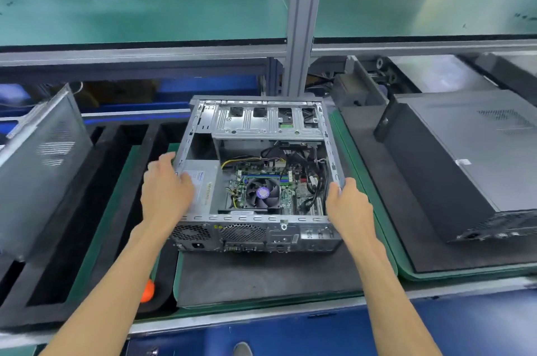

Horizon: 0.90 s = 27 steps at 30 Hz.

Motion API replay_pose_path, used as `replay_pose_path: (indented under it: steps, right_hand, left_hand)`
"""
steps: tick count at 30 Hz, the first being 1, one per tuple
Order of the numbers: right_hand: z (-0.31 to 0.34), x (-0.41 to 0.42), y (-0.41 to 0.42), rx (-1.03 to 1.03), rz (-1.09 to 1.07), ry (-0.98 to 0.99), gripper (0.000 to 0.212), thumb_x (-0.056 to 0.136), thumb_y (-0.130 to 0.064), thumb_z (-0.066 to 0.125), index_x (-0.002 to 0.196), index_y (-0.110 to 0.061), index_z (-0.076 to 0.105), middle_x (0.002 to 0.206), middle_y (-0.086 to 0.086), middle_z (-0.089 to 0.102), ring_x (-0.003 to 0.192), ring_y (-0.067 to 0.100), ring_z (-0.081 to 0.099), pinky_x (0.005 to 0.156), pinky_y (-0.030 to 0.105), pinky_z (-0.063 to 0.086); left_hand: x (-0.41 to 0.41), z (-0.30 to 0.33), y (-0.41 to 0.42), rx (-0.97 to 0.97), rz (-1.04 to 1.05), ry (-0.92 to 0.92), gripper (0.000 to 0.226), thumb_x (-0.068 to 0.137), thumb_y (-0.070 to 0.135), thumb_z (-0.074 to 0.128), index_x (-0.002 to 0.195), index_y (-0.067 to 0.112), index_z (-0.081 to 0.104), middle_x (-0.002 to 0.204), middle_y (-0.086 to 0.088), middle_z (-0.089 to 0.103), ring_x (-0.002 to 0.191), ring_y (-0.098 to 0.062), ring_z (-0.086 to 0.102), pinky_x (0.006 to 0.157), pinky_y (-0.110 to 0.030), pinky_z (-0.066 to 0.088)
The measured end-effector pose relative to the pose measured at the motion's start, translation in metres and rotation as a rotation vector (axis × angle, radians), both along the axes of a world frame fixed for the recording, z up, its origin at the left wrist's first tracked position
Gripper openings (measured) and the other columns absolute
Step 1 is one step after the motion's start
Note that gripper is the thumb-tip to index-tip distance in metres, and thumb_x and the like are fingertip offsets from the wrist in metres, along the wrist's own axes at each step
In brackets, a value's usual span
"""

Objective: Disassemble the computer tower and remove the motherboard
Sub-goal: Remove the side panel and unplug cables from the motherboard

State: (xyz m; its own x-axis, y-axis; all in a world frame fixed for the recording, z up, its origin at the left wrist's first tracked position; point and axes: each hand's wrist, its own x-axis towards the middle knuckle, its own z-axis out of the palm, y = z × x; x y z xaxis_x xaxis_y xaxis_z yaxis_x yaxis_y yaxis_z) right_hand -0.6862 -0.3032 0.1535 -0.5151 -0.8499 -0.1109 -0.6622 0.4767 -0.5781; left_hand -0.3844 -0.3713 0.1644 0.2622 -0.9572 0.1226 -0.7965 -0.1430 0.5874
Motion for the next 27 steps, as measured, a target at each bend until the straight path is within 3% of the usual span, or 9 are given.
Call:
replay_pose_path:
  steps: [2, 5, 10, 12, 14, 18, 23, 25, 27]
  right_hand:
    - [0.004, -0.004, -0.008, -0.025, -0.006, -0.034, 0.038, 0.108, -0.034, 0.037, 0.119, -0.002, 0.053, 0.103, 0.017, 0.065, 0.095, 0.039, 0.060, 0.073, 0.039, 0.038]
    - [0.009, -0.005, -0.022, -0.084, -0.038, -0.114, 0.037, 0.108, -0.029, 0.036, 0.129, -0.006, 0.057, 0.106, 0.012, 0.067, 0.092, 0.029, 0.059, 0.077, 0.033, 0.040]
    - [0.011, -0.004, -0.039, -0.140, -0.066, -0.166, 0.041, 0.108, -0.021, 0.033, 0.145, -0.011, 0.048, 0.104, 0.003, 0.064, 0.082, 0.015, 0.059, 0.069, 0.029, 0.039]
    - [0.010, -0.005, -0.044, -0.145, -0.080, -0.157, 0.040, 0.107, -0.021, 0.033, 0.143, -0.012, 0.049, 0.097, 0.002, 0.064, 0.075, 0.010, 0.059, 0.059, 0.026, 0.040]
    - [0.009, -0.006, -0.048, -0.149, -0.092, -0.158, 0.039, 0.107, -0.020, 0.033, 0.142, -0.013, 0.050, 0.095, 0.001, 0.063, 0.074, 0.007, 0.058, 0.057, 0.022, 0.039]
    - [0.006, -0.006, -0.057, -0.151, -0.106, -0.166, 0.040, 0.107, -0.020, 0.034, 0.142, -0.012, 0.050, 0.105, 0.004, 0.066, 0.088, 0.019, 0.062, 0.071, 0.032, 0.041]
    - [0.004, -0.009, -0.066, -0.125, -0.100, -0.134, 0.039, 0.106, -0.018, 0.035, 0.142, -0.011, 0.049, 0.123, 0.009, 0.065, 0.110, 0.027, 0.061, 0.092, 0.039, 0.049]
    - [0.003, -0.011, -0.069, -0.121, -0.091, -0.123, 0.038, 0.106, -0.017, 0.035, 0.141, -0.012, 0.049, 0.124, 0.008, 0.064, 0.111, 0.026, 0.059, 0.094, 0.039, 0.048]
    - [0.002, -0.014, -0.069, -0.126, -0.080, -0.122, 0.037, 0.106, -0.017, 0.036, 0.139, -0.012, 0.051, 0.122, 0.006, 0.063, 0.109, 0.024, 0.059, 0.092, 0.038, 0.048]
  left_hand:
    - [-0.029, 0.011, -0.007, -0.185, -0.164, 0.118, 0.029, 0.096, 0.013, 0.052, 0.124, 0.020, 0.055, 0.121, -0.001, 0.057, 0.109, -0.017, 0.054, 0.092, -0.031, 0.044]
    - [-0.085, 0.014, -0.028, 0.020, -0.487, 0.269, 0.018, 0.097, 0.016, 0.055, 0.109, 0.028, 0.061, 0.103, 0.014, 0.064, 0.093, 0.000, 0.059, 0.079, -0.015, 0.045]
    - [-0.143, -0.013, -0.061, 0.425, -0.664, 0.292, 0.041, 0.100, 0.021, 0.050, 0.140, 0.014, 0.047, 0.133, -0.003, 0.057, 0.107, -0.021, 0.060, 0.083, -0.026, 0.043]
    - [-0.152, -0.022, -0.071, 0.545, -0.692, 0.290, 0.050, 0.100, 0.026, 0.051, 0.147, 0.012, 0.040, 0.144, -0.004, 0.050, 0.116, -0.019, 0.056, 0.087, -0.026, 0.038]
    - [-0.160, -0.028, -0.077, 0.602, -0.738, 0.297, 0.055, 0.098, 0.029, 0.056, 0.148, 0.014, 0.039, 0.146, -0.003, 0.048, 0.104, -0.011, 0.055, 0.084, -0.024, 0.039]
    - [-0.172, -0.032, -0.080, 0.536, -0.857, 0.187, 0.053, 0.092, 0.033, 0.065, 0.140, 0.025, 0.044, 0.137, -0.002, 0.052, 0.097, -0.011, 0.053, 0.083, -0.029, 0.040]
    - [-0.185, -0.043, -0.070, 0.481, -1.032, -0.175, 0.057, 0.087, 0.043, 0.070, 0.137, 0.035, 0.044, 0.133, -0.015, 0.045, 0.126, -0.032, 0.042, 0.105, -0.044, 0.039]
    - [-0.185, -0.049, -0.069, 0.393, -1.042, -0.276, 0.035, 0.084, 0.046, 0.070, 0.114, 0.034, 0.057, 0.118, -0.007, 0.046, 0.120, -0.029, 0.042, 0.096, -0.041, 0.040]
    - [-0.180, -0.051, -0.075, 0.369, -1.038, -0.267, 0.022, 0.082, 0.048, 0.071, 0.089, 0.034, 0.055, 0.104, 0.002, 0.046, 0.109, -0.023, 0.045, 0.085, -0.037, 0.038]
